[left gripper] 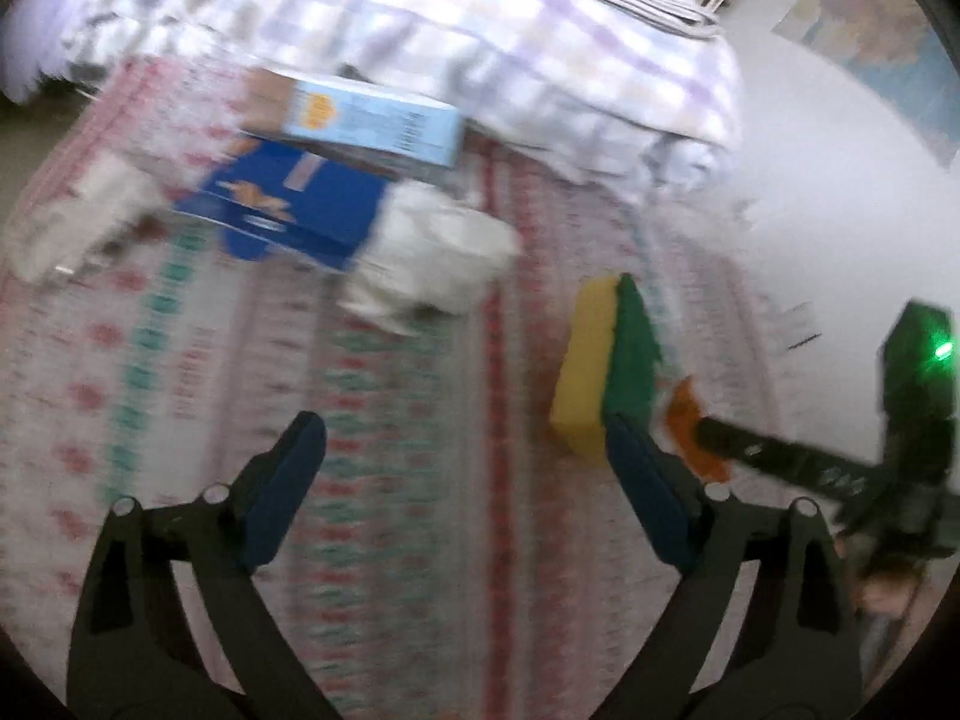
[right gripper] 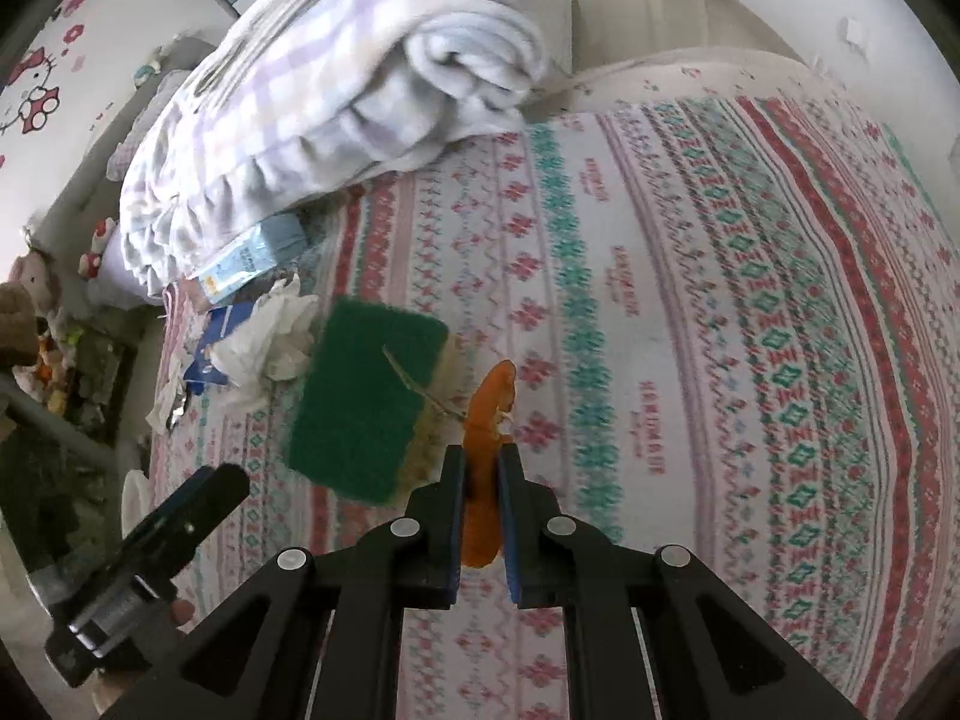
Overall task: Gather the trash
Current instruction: 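Grasp the orange scrap with the right tool while the left tool grasps the green-yellow sponge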
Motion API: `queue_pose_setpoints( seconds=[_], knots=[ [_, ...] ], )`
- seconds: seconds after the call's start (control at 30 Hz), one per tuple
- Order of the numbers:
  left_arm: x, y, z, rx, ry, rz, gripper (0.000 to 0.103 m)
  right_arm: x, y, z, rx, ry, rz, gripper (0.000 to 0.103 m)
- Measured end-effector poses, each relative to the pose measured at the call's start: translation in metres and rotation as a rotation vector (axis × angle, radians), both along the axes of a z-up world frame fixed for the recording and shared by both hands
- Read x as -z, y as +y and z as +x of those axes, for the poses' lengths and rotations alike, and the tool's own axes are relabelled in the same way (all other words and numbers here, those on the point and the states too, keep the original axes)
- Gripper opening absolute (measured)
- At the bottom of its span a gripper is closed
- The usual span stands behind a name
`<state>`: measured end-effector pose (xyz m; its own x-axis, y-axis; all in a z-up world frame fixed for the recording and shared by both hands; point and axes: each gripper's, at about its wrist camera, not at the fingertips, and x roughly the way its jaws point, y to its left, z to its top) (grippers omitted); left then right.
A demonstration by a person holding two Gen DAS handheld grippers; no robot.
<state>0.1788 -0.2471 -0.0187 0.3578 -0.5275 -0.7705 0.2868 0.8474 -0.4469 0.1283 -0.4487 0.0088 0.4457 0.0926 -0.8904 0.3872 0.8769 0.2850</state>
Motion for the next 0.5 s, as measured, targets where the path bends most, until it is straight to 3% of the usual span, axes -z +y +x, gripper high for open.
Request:
queue_pose_setpoints(
  seconds=[0.33, 0.5],
  knots=[
    [0.003, -0.029, -0.001, 0.037, 0.071, -0.174, 0.080, 0.018, -0.026, -0.015, 0.034, 0.025, 0.095, 0.011],
    [0.000, -0.032, -0.005, 0.067, 0.063, -0.194, 0.074, 0.019, -0.026, -0.016, 0.033, 0.023, 0.097, 0.011]
  ],
)
